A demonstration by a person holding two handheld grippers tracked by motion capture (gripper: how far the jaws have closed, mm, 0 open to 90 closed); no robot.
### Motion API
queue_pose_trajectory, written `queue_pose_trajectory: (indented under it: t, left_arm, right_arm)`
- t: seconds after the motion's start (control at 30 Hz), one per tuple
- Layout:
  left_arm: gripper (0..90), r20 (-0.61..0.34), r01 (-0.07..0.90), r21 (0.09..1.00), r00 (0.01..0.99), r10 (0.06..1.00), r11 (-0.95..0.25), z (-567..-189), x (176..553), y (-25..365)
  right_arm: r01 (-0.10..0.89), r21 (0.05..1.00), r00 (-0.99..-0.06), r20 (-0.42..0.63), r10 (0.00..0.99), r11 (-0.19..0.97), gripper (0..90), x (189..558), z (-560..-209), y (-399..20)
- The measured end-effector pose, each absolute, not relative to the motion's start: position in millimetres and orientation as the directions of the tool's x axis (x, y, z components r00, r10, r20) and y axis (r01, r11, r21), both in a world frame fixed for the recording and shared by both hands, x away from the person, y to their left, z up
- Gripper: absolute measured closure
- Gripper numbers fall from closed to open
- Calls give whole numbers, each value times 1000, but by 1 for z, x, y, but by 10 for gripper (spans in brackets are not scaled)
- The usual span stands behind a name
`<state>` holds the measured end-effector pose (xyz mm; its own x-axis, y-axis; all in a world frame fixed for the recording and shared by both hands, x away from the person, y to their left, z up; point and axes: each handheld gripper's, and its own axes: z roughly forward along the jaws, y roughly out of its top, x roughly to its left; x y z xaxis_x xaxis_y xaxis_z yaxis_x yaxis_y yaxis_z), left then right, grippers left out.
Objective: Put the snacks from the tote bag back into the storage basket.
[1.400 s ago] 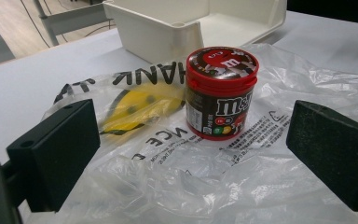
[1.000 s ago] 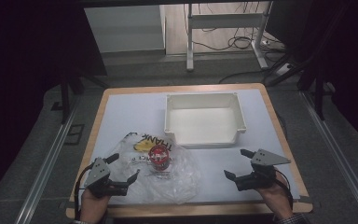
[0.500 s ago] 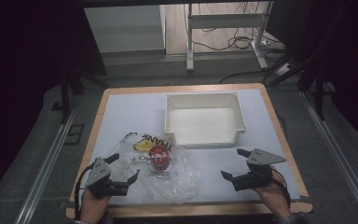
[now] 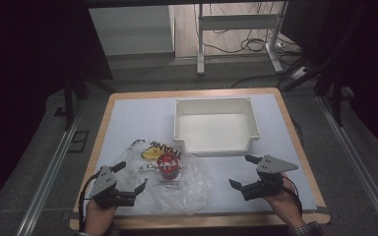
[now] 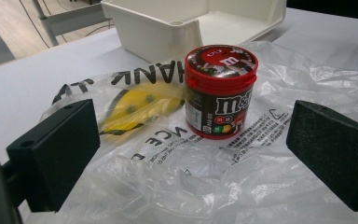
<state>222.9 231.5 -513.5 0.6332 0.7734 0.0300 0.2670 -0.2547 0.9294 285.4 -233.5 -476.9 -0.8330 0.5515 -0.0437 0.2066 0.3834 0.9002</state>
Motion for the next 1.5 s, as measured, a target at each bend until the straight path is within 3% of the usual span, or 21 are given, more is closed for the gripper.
queue_pose_trajectory:
  t: [1.5]
  left_arm:
    - [24, 40, 250, 934, 638, 769, -256, -513, 222, 230]
  right_arm:
    - [177, 893, -892, -33, 452, 414, 16, 303, -478, -190]
